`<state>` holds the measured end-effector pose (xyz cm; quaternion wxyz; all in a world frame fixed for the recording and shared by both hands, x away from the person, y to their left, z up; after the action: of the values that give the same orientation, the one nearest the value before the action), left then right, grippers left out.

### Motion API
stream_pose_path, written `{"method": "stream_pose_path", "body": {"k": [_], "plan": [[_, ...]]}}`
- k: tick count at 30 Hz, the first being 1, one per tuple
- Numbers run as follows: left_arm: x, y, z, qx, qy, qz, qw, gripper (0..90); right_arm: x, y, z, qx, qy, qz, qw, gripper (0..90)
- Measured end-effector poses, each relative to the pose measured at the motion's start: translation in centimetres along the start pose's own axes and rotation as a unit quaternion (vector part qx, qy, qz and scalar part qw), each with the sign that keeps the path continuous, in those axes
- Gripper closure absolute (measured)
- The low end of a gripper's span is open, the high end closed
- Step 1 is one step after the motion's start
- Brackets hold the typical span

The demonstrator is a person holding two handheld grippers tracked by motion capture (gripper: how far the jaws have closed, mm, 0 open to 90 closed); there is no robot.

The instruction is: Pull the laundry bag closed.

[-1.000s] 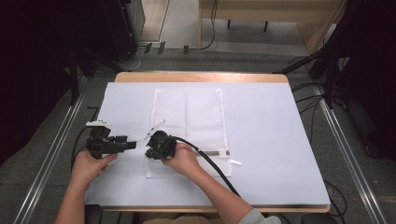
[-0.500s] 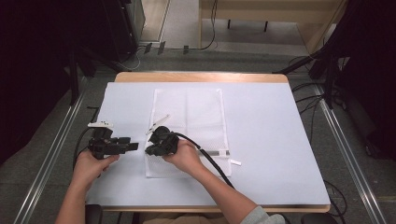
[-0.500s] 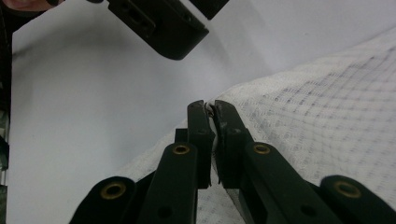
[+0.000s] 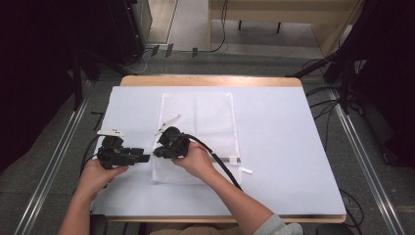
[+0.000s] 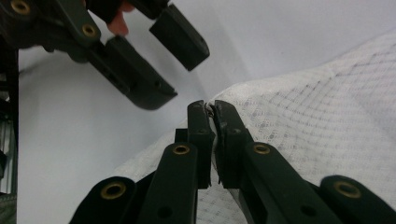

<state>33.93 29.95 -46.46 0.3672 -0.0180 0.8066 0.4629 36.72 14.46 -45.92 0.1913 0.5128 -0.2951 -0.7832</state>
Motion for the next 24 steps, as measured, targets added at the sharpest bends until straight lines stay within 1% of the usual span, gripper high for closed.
{"method": "stream_pose_path", "body": {"k": [2,5,7,8,11,12,13,15,18,22,24], "plan": [[0.0,-0.3,-0.2,0.004,-0.005,0.008,0.9999,48.6,-0.2,0.2,0.1,0.002,0.004,0.000,1.0000,88.0],[0.1,-0.7,-0.4,0.004,-0.006,0.021,0.9998,49.2,-0.4,0.3,0.2,-0.002,0.002,-0.003,1.0000,88.0],[0.0,-1.0,-0.7,0.011,-0.008,0.027,0.9996,51.1,-0.5,0.4,0.3,-0.005,0.005,-0.006,1.0000,88.0],[0.0,-1.2,-0.9,0.012,-0.012,0.030,0.9994,51.1,-0.5,0.4,0.3,-0.005,0.005,-0.006,1.0000,88.0],[0.1,-1.7,-1.4,0.013,-0.025,0.038,0.9989,55.7,-0.6,0.4,0.6,-0.011,0.002,-0.006,0.9999,88.0],[0.1,-1.8,-1.4,0.013,-0.029,0.043,0.9986,58.5,-0.7,0.4,0.7,-0.016,0.006,-0.008,0.9998,88.1],[0.1,-1.9,-1.4,0.013,-0.027,0.045,0.9985,58.5,-0.7,0.4,0.7,-0.016,0.006,-0.008,0.9998,88.1],[0.1,-2.1,-1.4,0.014,-0.030,0.047,0.9984,60.7,-0.7,0.5,0.9,-0.019,0.008,-0.007,0.9998,88.1],[0.0,-2.3,-1.4,0.021,-0.022,0.053,0.9981,64.7,-0.6,0.5,1.0,-0.023,0.010,-0.003,0.9997,88.1],[0.0,-2.4,-1.3,0.022,-0.028,0.055,0.9978,72.1,-0.5,0.4,1.1,-0.030,0.008,0.000,0.9995,88.1],[0.0,-2.4,-1.4,0.023,-0.028,0.055,0.9978,72.9,-0.5,0.4,1.1,-0.031,0.008,-0.001,0.9995,88.1]]}}
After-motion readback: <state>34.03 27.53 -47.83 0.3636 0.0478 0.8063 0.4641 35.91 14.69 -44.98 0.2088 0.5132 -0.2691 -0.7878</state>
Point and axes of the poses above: each handheld gripper's, and its own axes: y roughly backward along the jaws, x roughly out of its underside, z roughly to its left, the point moved 5 cm from there along -y, roughly forward along the jaws, and after that the axes turned 6 degrees about -x, right-handed, at the moved point
